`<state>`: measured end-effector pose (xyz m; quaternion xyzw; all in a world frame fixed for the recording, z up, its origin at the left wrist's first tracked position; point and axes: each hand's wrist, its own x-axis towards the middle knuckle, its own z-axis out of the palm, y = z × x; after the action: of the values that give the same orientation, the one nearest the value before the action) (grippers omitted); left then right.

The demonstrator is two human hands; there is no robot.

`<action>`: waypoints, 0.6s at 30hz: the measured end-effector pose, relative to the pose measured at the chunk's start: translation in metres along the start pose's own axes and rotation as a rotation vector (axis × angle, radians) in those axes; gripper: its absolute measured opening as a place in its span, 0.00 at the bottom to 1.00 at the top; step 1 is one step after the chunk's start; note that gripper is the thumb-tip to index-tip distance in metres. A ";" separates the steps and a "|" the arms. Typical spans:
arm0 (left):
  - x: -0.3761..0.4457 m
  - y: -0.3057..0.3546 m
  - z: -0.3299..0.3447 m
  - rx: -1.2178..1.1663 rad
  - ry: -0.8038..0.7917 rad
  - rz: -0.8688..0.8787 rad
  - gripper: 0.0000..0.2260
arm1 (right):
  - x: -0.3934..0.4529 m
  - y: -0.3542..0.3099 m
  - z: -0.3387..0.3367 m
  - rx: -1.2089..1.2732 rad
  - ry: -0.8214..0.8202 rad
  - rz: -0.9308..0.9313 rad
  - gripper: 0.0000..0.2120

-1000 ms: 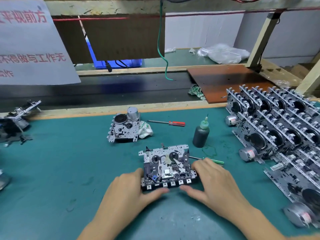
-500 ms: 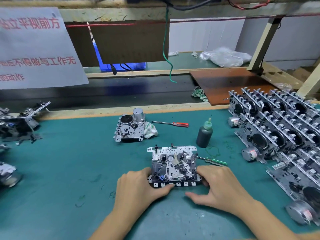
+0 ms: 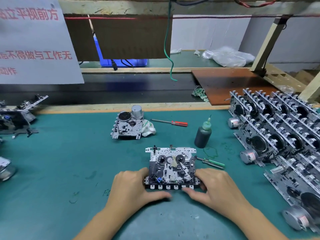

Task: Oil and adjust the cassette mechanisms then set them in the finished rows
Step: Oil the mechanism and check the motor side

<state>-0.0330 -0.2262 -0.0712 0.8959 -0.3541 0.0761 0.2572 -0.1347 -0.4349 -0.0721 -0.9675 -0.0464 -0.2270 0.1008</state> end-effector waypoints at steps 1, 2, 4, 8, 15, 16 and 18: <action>0.000 -0.002 0.000 -0.021 -0.015 0.019 0.26 | -0.001 0.000 0.000 0.011 0.003 0.019 0.21; 0.000 -0.004 -0.001 -0.045 -0.030 0.022 0.27 | -0.001 0.000 0.000 0.024 0.002 0.033 0.21; 0.000 -0.005 -0.002 -0.065 -0.049 0.057 0.26 | -0.003 0.001 -0.001 0.044 -0.008 0.059 0.21; -0.003 -0.005 -0.002 -0.051 -0.004 0.208 0.23 | 0.001 -0.006 0.002 0.037 0.023 0.145 0.24; 0.001 -0.014 -0.004 0.050 0.008 0.246 0.22 | -0.003 0.005 -0.002 0.080 -0.088 0.042 0.21; 0.001 -0.016 -0.005 0.058 0.005 0.260 0.23 | -0.003 0.005 -0.003 0.068 -0.084 0.039 0.21; 0.002 -0.018 -0.007 0.075 0.018 0.255 0.24 | -0.002 0.003 -0.002 0.074 -0.078 0.051 0.21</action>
<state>-0.0197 -0.2128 -0.0721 0.8518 -0.4600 0.1293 0.2149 -0.1366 -0.4387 -0.0720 -0.9721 -0.0337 -0.1847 0.1403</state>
